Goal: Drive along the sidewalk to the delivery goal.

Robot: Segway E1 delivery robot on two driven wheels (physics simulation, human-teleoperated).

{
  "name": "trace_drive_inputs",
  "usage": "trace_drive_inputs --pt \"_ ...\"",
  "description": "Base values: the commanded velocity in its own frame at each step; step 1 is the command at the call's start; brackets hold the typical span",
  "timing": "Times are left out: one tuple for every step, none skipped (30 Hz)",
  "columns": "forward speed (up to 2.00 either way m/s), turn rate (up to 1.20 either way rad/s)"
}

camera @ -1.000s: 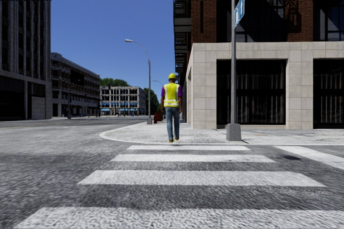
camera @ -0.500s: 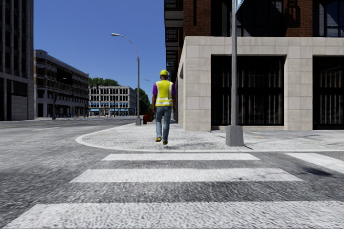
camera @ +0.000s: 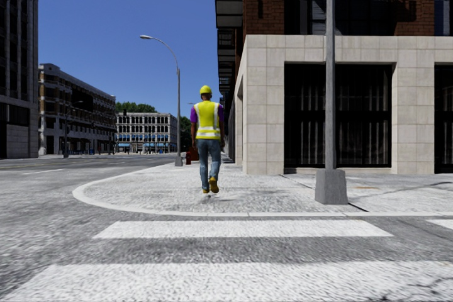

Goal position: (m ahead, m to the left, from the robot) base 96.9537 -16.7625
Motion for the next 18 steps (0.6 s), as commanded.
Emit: trace_drive_inputs --pt "1.90 0.00" --pt "1.82 0.00" --pt "1.77 0.00" --pt "1.77 0.00" --pt "1.73 0.00" --pt "1.65 0.00" --pt "1.64 0.21" --pt "1.64 0.21" --pt "1.63 0.31" --pt "1.63 0.35" --pt "1.62 0.31" --pt "1.62 0.31" --pt "1.62 0.20" --pt "1.62 0.10" --pt "1.62 0.02" --pt "1.62 0.02" --pt "1.62 0.00" --pt "1.62 0.02"
